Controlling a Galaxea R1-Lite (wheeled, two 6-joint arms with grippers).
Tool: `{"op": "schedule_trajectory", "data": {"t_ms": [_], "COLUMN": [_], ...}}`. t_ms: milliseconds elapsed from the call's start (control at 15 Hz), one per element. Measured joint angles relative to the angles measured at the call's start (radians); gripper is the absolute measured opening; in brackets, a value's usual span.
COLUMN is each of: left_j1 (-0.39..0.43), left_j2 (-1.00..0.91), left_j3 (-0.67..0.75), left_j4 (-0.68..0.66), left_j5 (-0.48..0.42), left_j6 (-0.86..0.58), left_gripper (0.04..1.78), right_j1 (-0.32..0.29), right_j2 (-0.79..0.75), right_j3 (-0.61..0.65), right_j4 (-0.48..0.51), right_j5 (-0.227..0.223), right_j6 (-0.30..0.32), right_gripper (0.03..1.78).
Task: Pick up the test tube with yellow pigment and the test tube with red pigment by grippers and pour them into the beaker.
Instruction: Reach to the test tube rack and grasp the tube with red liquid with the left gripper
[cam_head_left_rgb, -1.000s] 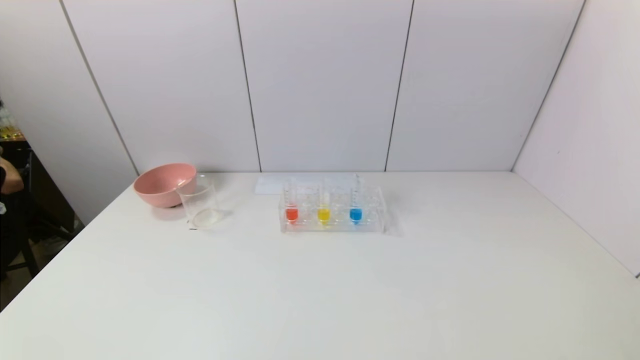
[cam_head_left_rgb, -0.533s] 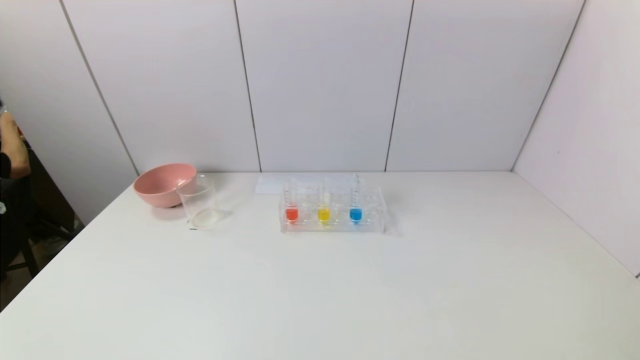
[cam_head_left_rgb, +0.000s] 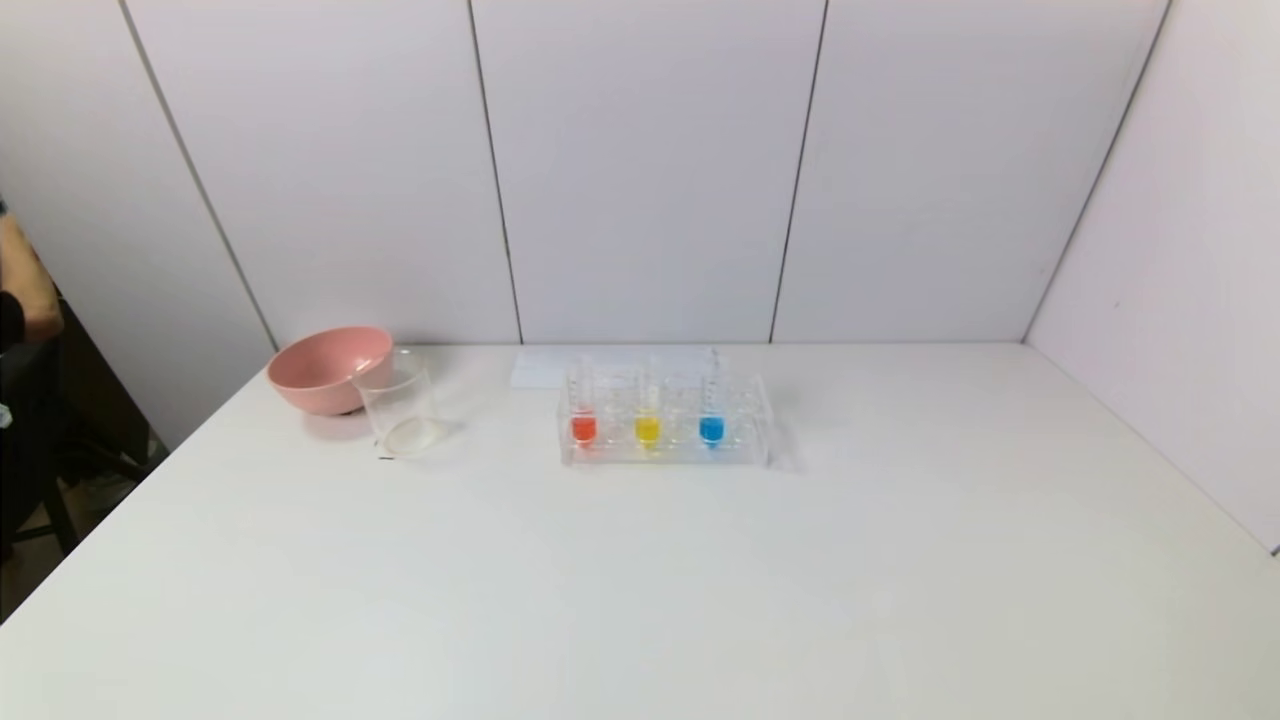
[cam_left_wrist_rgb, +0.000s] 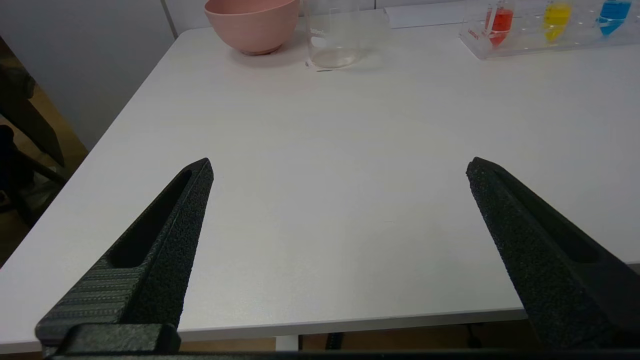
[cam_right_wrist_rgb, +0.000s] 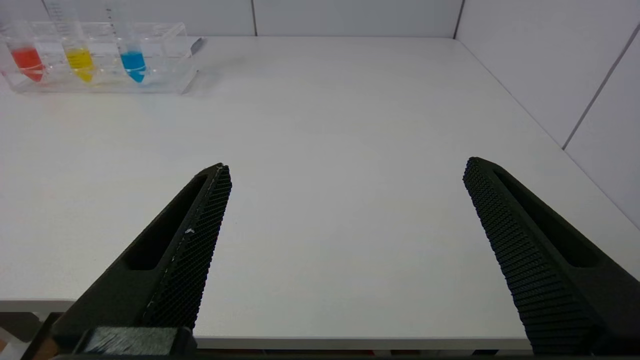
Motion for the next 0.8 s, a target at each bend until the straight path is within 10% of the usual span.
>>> {"op": "schedule_trajectory", "data": {"t_ms": [800], "left_j1": [0.0], "left_j2": [0.02], "left_j3": [-0.114], "left_j4": [0.037], "left_j5": [-0.012], "left_j6": [-0.002], "left_gripper": [1.78], "right_j1": [0.0], "right_j2": [0.0], "right_j3": [0.0], "right_j4": [0.0], "right_j5": [0.0], "right_j6": [0.0], "right_gripper": [1.7]}}
